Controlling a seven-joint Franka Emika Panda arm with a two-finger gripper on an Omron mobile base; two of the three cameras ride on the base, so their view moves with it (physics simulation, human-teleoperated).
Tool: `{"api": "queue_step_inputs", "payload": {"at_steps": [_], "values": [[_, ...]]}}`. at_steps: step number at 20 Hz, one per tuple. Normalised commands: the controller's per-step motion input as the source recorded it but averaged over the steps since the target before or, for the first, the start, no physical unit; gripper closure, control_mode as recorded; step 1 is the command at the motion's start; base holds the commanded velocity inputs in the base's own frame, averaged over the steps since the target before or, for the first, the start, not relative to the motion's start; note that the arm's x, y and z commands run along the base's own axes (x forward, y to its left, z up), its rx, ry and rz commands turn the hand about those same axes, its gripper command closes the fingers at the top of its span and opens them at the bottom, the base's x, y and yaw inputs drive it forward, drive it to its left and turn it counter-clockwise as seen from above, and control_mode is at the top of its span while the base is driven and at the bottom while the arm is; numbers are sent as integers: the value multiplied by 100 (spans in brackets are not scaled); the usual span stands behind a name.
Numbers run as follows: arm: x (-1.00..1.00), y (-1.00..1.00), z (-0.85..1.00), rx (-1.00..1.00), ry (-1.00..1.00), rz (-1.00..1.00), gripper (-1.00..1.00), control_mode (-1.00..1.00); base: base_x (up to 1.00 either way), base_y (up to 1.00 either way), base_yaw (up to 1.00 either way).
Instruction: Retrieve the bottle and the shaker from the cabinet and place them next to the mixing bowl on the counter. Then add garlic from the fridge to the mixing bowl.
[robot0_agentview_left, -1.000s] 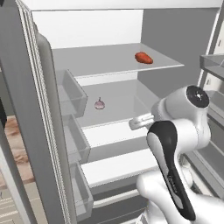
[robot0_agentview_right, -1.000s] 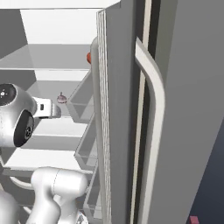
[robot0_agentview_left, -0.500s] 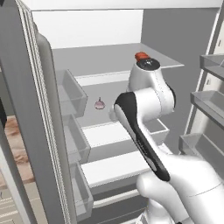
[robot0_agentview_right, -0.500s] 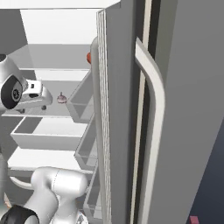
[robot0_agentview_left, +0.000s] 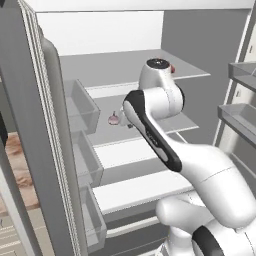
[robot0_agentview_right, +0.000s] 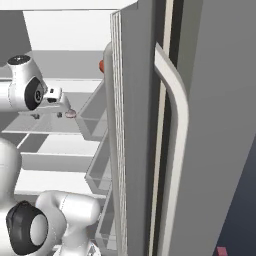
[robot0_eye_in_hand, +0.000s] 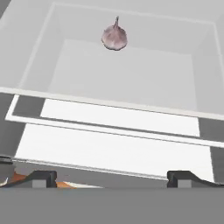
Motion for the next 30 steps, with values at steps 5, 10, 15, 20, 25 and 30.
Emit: {"api": "queue_step_inputs", "payload": {"at_steps": [5,10,15,20,25,30], "values": [[4,10,-29,9,-24,-1,-100,-100,0,0,0],[8,11,-24,9,-25,0,-100,-100,0,0,0],[18,3,-1,3,-9,-3,-100,-100,0,0,0],[63,0,0,0,1,-6,-100,-100,0,0,0],[49,0,0,0,0,-4,-100,-100,0,0,0],[55,0,-3,0,5,-1,-100,-100,0,0,0]]}}
